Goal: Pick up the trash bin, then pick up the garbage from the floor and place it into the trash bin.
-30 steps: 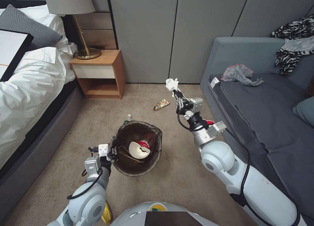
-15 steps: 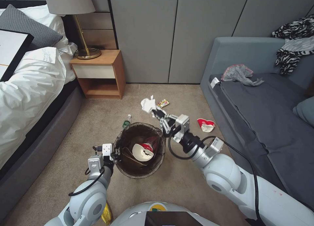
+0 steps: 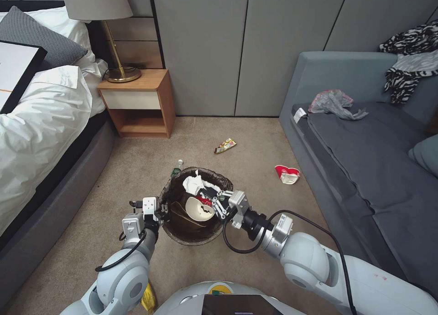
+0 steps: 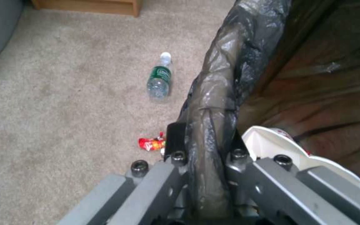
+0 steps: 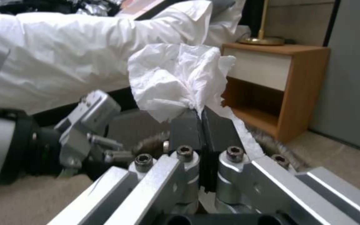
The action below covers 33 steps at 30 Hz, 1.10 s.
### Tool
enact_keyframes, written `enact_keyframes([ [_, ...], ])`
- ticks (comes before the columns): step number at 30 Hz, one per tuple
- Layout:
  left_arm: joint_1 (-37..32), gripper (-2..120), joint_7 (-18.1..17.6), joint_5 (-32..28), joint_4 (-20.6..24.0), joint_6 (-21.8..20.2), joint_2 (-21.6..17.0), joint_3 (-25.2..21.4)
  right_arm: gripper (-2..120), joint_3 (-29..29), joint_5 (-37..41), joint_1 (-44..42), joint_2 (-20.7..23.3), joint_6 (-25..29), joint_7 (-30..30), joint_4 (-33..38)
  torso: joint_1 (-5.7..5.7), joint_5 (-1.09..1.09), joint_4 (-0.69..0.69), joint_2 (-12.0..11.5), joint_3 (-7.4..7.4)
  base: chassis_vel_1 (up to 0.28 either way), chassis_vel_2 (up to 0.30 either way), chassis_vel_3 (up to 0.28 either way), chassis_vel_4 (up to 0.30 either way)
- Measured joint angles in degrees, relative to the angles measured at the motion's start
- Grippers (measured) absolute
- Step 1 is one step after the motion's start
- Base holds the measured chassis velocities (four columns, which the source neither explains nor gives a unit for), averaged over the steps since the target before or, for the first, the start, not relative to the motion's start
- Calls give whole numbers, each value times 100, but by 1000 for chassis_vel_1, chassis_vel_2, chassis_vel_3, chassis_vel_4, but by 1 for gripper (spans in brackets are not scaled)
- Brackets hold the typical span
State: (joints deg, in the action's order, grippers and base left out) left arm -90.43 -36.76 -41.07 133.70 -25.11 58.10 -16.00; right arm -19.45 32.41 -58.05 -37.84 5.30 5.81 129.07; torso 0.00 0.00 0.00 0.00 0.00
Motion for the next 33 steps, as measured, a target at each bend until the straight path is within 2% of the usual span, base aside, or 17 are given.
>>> enact_keyframes([
  [10,-23,0,-11,15,55,23,39,-26,-1,-402,-58,319,-283,-16,174,-386,0,0,0,0,0,0,0,0,0],
  [12,-20,0,-16,17,60,32,52,-29,11,-470,-58,365,-336,-61,223,-430,0,0,0,0,0,0,0,0,0],
  [13,-20,0,-16,17,60,32,52,-29,11,-470,-58,365,-336,-61,223,-430,0,0,0,0,0,0,0,0,0],
  [20,-11,0,-23,16,85,35,69,-31,37,-643,-95,459,-514,-153,365,-584,0,0,0,0,0,0,0,0,0],
  [21,-11,0,-23,16,85,35,69,-31,37,-643,-95,459,-514,-153,365,-584,0,0,0,0,0,0,0,0,0],
  [24,-20,0,-25,14,105,36,71,-35,53,-750,-117,514,-629,-184,431,-697,0,0,0,-1,0,0,0,0,0],
  [25,-20,0,-25,14,105,36,71,-35,53,-750,-117,514,-629,-184,431,-697,0,0,0,-1,0,0,0,0,0],
  [28,-22,0,-27,8,118,38,68,-56,68,-822,-126,566,-683,-205,473,-731,0,0,0,-1,0,0,0,0,0],
  [29,-22,0,-27,8,118,38,68,-56,68,-822,-126,566,-683,-205,473,-731,0,0,0,-1,0,0,0,0,0],
  [31,-22,0,-26,5,123,39,67,-59,76,-841,-126,586,-689,-212,489,-732,0,-1,0,-1,0,0,0,0,0],
  [33,-22,0,-26,5,123,39,67,-59,76,-842,-126,587,-689,-213,490,-732,0,-1,0,-1,0,0,0,0,0],
])
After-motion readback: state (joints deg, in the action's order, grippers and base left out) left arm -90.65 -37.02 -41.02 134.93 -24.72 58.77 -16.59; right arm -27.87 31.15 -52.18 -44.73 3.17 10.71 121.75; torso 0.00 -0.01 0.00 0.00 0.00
